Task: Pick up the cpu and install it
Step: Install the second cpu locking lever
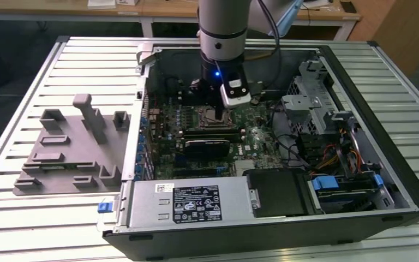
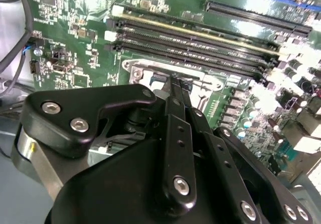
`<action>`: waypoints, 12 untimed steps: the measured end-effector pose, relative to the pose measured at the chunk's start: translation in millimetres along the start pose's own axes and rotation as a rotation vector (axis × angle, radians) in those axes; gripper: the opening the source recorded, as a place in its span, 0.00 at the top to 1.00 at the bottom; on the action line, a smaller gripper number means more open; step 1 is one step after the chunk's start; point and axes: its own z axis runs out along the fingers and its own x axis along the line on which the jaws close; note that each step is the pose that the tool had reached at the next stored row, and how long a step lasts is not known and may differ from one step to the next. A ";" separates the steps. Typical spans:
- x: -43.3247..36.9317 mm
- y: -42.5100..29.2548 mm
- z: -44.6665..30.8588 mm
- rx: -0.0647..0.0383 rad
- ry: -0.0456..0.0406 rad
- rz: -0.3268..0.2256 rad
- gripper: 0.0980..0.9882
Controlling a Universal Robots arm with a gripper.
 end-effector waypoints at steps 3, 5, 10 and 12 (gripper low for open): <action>1.5 -5.2 0.3 -0.006 0.0012 -0.001 0.99; 2.6 -8.1 0.9 -0.014 0.0036 -0.002 0.99; 7.9 -12.6 3.6 -0.034 0.0102 -0.005 0.99; 10.3 -13.8 5.2 -0.044 0.0138 -0.008 0.99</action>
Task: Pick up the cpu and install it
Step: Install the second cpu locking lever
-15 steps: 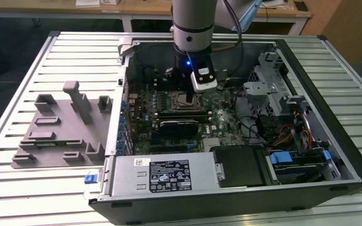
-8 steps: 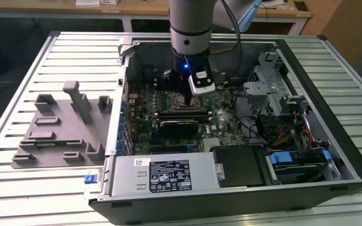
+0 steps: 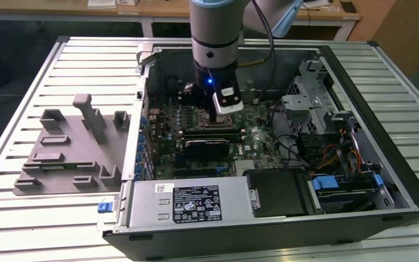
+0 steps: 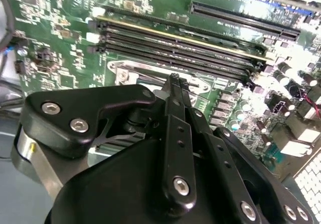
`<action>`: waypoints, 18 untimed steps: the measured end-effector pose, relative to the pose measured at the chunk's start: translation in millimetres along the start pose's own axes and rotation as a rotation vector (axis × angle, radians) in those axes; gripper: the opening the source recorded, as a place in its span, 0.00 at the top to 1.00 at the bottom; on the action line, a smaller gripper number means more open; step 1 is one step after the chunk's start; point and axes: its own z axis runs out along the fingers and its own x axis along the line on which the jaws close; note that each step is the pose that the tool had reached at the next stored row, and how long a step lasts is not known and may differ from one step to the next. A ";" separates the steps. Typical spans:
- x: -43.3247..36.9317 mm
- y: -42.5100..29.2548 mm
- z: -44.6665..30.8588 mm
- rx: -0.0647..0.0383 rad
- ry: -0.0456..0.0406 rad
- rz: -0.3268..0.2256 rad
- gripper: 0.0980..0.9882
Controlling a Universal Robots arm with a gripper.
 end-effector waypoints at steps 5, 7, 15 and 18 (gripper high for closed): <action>-0.5 -7.0 0.6 -0.004 0.0014 -0.001 0.99; 0.1 -10.0 1.1 -0.012 0.0037 -0.001 0.99; 6.9 -19.8 5.6 -0.055 0.0175 -0.003 0.99; 8.3 -22.9 7.9 -0.061 0.0195 -0.006 0.99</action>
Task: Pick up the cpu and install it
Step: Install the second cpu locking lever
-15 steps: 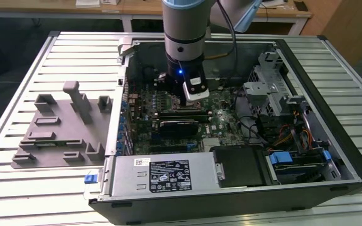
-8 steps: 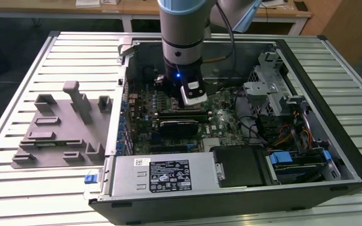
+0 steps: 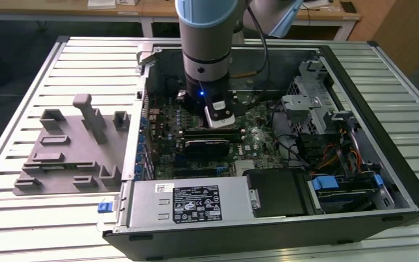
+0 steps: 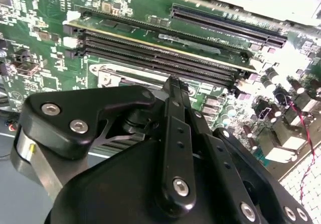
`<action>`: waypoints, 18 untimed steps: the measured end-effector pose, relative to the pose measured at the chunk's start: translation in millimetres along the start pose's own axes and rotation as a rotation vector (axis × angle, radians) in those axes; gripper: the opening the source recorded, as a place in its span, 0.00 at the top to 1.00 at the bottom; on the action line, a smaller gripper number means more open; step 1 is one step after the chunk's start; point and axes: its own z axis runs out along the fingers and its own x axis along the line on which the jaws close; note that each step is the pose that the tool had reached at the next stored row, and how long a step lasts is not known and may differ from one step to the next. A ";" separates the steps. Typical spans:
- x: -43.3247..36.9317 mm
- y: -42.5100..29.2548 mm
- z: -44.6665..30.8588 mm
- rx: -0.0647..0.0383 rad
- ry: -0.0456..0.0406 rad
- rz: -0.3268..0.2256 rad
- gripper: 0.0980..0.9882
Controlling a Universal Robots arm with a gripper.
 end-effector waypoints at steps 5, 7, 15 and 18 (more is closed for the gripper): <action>3.6 -2.8 4.0 -0.016 0.0058 -0.004 0.99; 3.8 -3.7 5.5 -0.020 0.0069 -0.005 0.99; 3.5 -6.6 8.0 -0.024 0.0088 -0.009 0.99; 3.5 -8.9 8.0 -0.025 0.0092 -0.010 0.99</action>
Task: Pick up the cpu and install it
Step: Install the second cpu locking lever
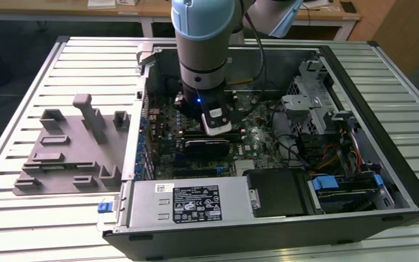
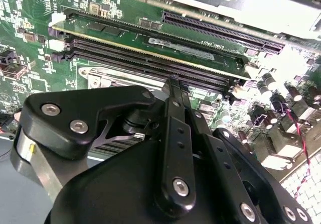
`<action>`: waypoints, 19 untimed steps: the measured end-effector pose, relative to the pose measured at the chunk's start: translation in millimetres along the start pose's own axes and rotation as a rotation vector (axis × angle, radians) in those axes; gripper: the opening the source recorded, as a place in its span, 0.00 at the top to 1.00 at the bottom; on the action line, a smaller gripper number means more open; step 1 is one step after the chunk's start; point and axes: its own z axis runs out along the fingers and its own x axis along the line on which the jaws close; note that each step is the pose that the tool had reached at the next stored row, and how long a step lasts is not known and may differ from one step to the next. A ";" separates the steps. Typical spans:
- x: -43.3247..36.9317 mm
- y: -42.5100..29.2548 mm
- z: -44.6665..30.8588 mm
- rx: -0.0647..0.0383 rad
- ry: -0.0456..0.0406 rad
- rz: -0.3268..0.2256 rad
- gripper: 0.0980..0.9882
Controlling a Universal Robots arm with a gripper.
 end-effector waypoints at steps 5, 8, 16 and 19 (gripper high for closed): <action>3.3 -1.7 2.9 -0.014 0.0047 -0.003 0.99; 5.2 -2.7 5.3 -0.021 0.0069 -0.004 0.99; 7.6 -4.4 10.9 -0.039 0.0141 -0.012 0.99; 7.7 -4.3 11.9 -0.051 0.0176 -0.015 0.99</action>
